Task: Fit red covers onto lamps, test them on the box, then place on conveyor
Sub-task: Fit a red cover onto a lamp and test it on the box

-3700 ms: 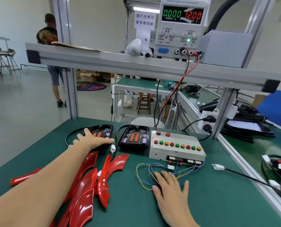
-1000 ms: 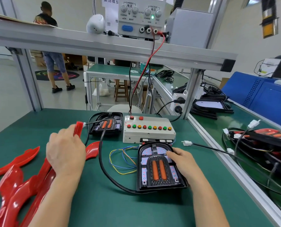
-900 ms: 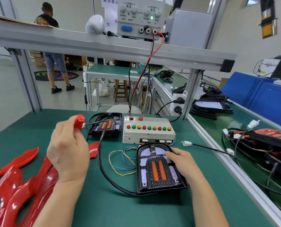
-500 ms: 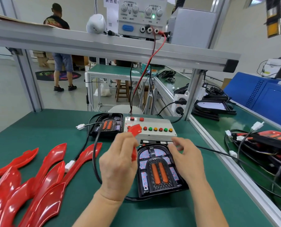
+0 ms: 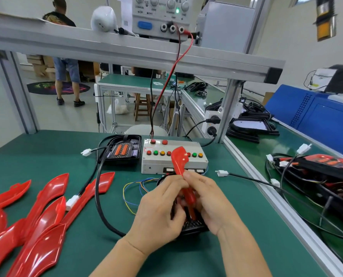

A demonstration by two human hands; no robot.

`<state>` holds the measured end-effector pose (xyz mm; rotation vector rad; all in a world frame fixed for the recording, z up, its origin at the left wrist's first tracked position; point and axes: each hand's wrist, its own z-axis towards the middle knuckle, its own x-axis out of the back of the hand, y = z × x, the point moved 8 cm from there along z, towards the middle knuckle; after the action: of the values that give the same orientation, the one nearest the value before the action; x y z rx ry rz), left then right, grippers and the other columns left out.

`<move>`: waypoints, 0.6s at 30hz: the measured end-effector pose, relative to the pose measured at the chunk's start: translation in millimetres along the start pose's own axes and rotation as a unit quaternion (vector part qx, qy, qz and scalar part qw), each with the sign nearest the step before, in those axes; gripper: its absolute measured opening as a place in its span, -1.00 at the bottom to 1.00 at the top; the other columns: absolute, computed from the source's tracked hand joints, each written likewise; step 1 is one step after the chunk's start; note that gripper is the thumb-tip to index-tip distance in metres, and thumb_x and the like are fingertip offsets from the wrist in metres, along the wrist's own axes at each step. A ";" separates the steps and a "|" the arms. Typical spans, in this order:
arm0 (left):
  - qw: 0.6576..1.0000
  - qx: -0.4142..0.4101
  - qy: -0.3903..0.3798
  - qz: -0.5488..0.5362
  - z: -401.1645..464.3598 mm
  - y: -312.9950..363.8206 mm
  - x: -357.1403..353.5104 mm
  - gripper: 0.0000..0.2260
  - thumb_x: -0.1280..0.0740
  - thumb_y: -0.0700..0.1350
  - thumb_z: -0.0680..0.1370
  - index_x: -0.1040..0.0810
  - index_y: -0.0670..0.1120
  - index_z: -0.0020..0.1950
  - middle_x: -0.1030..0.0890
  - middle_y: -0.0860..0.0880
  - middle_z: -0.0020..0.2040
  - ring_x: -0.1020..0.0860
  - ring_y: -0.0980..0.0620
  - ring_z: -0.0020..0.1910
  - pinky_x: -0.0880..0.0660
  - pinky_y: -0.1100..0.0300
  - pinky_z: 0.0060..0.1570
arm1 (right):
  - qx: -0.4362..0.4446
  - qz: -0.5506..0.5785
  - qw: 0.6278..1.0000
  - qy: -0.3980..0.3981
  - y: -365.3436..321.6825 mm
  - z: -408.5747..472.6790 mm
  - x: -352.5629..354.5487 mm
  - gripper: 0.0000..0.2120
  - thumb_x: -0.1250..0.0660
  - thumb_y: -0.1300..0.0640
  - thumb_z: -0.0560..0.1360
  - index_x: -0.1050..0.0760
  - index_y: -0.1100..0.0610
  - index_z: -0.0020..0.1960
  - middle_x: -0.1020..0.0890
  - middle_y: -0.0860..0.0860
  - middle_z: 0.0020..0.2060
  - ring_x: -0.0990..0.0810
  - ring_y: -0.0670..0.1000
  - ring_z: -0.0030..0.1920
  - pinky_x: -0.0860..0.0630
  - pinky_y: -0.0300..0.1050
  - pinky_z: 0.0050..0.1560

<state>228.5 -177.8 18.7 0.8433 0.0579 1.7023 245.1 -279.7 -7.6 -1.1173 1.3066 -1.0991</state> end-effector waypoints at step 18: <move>0.854 0.511 -0.080 -0.059 -14.3 -121.9 -29.4 -0.94 -0.34 -0.18 0.46 -0.51 -0.17 -0.13 -0.53 -0.12 -0.21 -0.46 -0.09 -0.22 -0.40 0.12 -0.18 | 0.081 -0.155 0.980 0.093 8.2 8.8 3.4 -0.79 -0.21 0.20 0.60 -0.54 -0.08 0.05 -0.57 -0.15 -0.31 -0.41 -0.20 -0.40 -0.35 -0.25 -0.26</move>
<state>323.6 -158.4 -62.1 1.7088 0.9497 1.4108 253.6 -282.0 -16.4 -1.1405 1.1835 -1.5436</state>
